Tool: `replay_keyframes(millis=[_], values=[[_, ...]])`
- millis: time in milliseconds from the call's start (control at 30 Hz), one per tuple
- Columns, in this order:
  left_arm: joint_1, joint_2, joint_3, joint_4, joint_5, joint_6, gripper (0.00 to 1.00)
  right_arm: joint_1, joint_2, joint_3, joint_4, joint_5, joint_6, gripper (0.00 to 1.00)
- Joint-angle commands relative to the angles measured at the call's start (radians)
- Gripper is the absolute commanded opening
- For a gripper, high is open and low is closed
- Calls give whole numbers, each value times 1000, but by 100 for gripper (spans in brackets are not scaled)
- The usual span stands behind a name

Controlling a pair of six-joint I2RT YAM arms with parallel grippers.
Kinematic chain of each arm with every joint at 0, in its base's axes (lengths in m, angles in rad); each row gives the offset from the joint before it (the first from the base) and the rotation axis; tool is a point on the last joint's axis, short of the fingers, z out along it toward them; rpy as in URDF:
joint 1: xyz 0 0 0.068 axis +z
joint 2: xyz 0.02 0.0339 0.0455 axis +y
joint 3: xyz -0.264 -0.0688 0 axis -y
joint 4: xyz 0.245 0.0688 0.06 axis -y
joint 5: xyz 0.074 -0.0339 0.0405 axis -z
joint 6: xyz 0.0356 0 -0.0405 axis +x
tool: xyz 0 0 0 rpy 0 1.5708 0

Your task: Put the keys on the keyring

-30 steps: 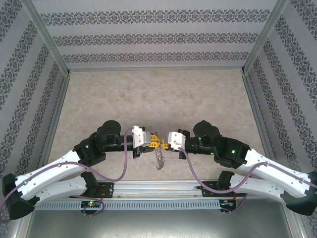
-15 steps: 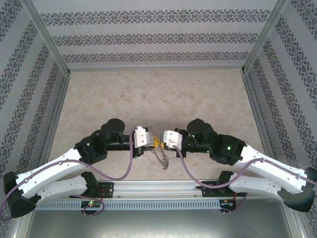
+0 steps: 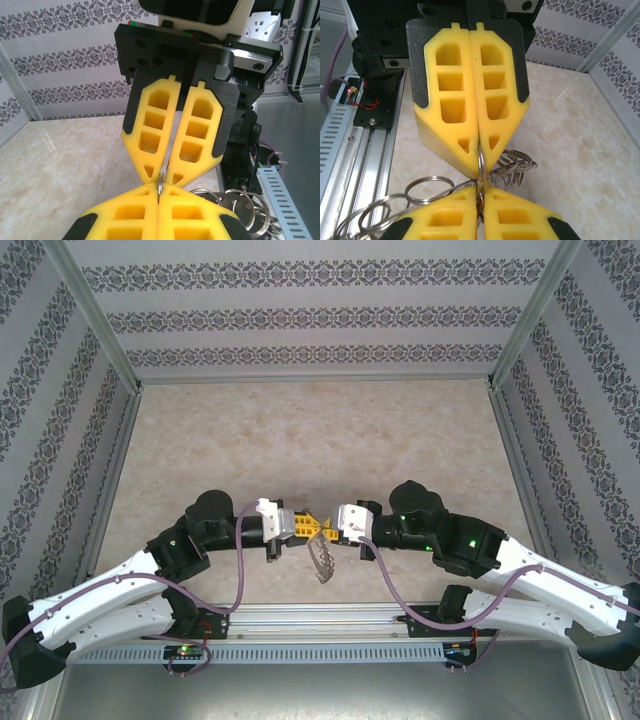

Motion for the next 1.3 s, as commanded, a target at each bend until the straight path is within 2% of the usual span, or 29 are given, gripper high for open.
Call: replay_keyframes(millis=[0,300,600,800,1267], values=[[6,-27,-3,171,75,-63,0,1,-8,-22,32,0,12,14],[11,-38,-24,184,63,-71,0,1,-80,-52,75,-18,12,24],[13,-32,-27,187,68,-71,0,0,-157,-74,125,-39,26,25],[13,-22,-24,191,80,-74,0,0,-116,-66,147,-83,23,24],[13,-16,-19,181,94,-70,0,1,-66,-49,167,-82,18,20]])
